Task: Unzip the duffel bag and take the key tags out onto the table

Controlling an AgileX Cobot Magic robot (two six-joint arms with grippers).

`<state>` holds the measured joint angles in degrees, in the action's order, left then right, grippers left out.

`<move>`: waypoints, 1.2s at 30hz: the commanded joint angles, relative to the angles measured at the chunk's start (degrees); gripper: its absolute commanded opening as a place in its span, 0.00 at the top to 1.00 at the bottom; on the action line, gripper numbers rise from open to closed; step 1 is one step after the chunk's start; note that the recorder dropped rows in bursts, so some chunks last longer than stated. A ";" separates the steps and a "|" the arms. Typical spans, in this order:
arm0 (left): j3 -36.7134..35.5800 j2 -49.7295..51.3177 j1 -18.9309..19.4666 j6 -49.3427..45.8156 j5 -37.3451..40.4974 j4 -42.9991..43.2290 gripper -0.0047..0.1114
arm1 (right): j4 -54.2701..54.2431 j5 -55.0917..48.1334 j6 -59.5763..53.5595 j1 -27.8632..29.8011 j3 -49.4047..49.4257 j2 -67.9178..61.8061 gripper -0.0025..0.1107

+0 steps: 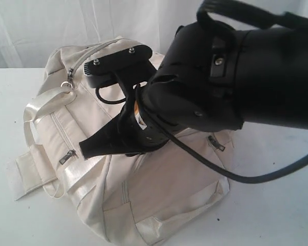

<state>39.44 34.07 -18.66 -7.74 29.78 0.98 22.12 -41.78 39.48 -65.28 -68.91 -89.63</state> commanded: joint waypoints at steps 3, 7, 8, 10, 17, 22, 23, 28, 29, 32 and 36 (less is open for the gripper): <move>-0.28 -0.05 -0.41 -0.02 -0.06 -0.33 0.96 | -2.28 1.18 1.81 -0.12 -0.34 -0.36 0.26; -0.28 -0.05 -0.41 -0.02 -0.06 -0.33 0.96 | -6.11 1.06 1.43 -0.12 -1.06 -0.36 0.21; -0.28 -0.05 -0.41 -0.02 -0.06 -0.33 0.96 | -7.63 1.06 0.33 -0.12 -1.05 -0.36 0.21; -0.28 -0.05 -0.41 -0.02 -0.06 -0.33 0.96 | -9.11 0.82 -2.08 -0.12 -1.05 -0.62 0.21; -0.28 -0.05 -0.41 -0.02 -0.06 -0.33 0.96 | -7.80 -3.70 -2.20 0.00 -1.05 -4.37 0.24; -0.28 -0.05 -0.42 -0.02 -0.23 -0.43 0.96 | -4.95 -3.70 -1.79 0.00 -1.05 -7.58 0.46; -0.28 -0.05 -0.42 -0.02 -0.23 -0.43 0.96 | -4.41 -3.70 -1.71 0.00 -1.05 -7.71 0.53; -0.28 -0.05 -0.42 -0.02 -0.23 -0.43 0.96 | 1.78 -9.35 -1.71 0.00 -1.05 -7.17 0.90; -0.28 -0.05 -0.42 -0.02 -0.23 -0.43 0.96 | 3.58 -11.92 -1.71 0.00 -1.05 -6.92 0.98; -0.28 -0.05 -0.42 -0.02 -0.23 -0.43 0.96 | 8.00 -19.66 -1.56 0.21 -1.05 -6.08 0.98; -0.28 -0.05 -0.42 -0.13 -0.21 -0.33 0.96 | 11.69 -26.43 -1.56 0.21 0.01 -4.01 0.98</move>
<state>39.44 34.07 -18.66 -7.86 29.55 0.98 28.94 -59.55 37.87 -65.60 -70.01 -95.98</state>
